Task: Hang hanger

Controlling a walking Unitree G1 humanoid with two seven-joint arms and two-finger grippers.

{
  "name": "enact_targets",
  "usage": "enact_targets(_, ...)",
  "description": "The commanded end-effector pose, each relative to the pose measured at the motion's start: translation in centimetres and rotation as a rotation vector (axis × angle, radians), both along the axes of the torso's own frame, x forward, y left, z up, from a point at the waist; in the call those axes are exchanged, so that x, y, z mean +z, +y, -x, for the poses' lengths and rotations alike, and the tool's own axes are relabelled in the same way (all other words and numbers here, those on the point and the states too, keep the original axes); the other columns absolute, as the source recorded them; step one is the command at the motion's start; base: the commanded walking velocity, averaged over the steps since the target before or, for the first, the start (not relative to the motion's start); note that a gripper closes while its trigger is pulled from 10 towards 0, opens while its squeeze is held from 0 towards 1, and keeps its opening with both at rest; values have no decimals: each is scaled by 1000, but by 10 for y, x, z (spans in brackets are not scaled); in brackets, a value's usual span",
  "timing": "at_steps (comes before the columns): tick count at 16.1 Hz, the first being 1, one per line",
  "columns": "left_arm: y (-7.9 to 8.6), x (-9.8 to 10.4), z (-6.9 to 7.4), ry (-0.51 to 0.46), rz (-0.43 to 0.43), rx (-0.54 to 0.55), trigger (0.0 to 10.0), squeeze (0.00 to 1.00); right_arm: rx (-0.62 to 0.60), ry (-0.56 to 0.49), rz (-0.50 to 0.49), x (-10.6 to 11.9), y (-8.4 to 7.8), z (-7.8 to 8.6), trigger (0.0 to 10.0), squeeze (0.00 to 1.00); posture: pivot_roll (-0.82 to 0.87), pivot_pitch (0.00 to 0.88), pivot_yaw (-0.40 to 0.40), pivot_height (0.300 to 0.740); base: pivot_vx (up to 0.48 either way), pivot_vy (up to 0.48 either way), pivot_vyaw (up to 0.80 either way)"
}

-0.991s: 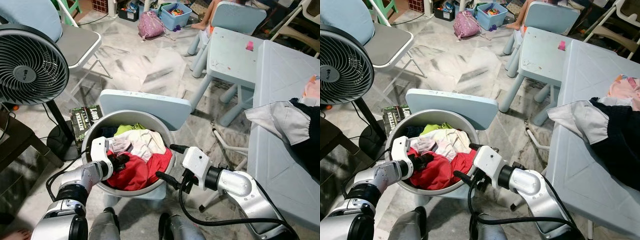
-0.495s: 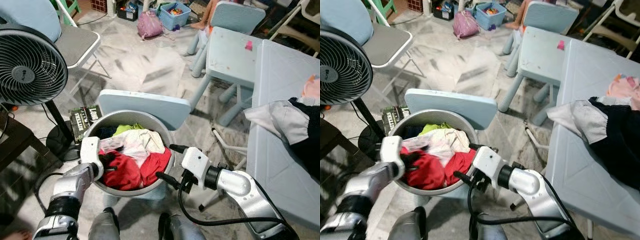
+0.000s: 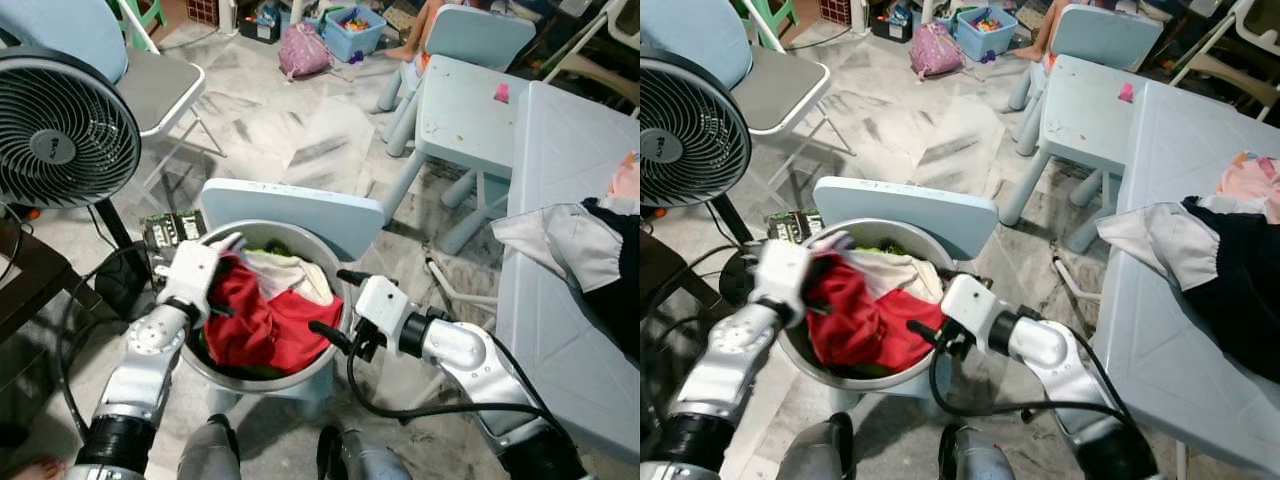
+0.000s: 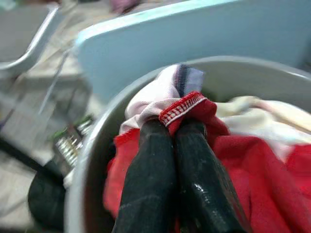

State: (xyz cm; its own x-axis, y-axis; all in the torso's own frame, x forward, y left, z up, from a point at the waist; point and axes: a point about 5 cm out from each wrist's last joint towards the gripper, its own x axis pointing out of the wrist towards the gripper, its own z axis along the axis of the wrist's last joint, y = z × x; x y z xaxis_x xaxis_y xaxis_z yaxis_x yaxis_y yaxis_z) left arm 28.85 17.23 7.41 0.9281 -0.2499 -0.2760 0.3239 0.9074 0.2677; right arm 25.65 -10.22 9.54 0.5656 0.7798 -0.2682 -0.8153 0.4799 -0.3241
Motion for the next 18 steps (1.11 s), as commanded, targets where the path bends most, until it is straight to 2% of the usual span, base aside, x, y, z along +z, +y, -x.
enact_targets(1,-19,4,1,-37,-103,-191,0,0,-33,-13,3,-4,-1,-3,10000,0,16,111,-109,740,0,0,0)
enact_targets(3,-27,-3,2,25,-163,-304,0,0,-42,-14,2,-5,-1,-5,10000,0,20,102,-103,740,0,0,0)
enact_targets(5,-31,-17,8,163,-233,-410,0,0,-45,-18,2,-7,0,-6,10000,0,23,94,-95,740,0,0,0)
enact_targets(6,-31,-21,10,195,-265,-441,980,0,-45,-19,1,-7,0,-6,10000,0,23,94,-95,740,0,0,0)
enact_targets(7,-30,-23,11,220,-272,-436,4902,0,-47,-20,0,-7,1,-6,10000,0,27,87,-92,740,0,0,0)
enact_targets(8,-27,-26,12,251,-281,-399,10000,0,-45,-20,1,-9,2,-5,10000,0,34,81,-92,740,0,0,0)
enact_targets(10,-21,-33,15,315,-188,-280,10000,35,-36,-21,4,-13,5,-5,10000,0,49,72,-97,740,0,0,0)
enact_targets(11,-16,-37,20,345,-162,-228,10000,1000,-29,-26,8,-13,6,-6,10000,0,52,67,-97,740,0,0,0)
enact_targets(15,-13,-43,36,373,-210,-238,10000,1000,-33,-34,11,-13,7,-10,10000,0,60,46,-93,740,0,0,0)
enact_targets(18,-11,-37,42,303,-281,-254,10000,1000,-22,-38,14,-16,9,-9,10000,0,66,36,-92,740,0,0,0)
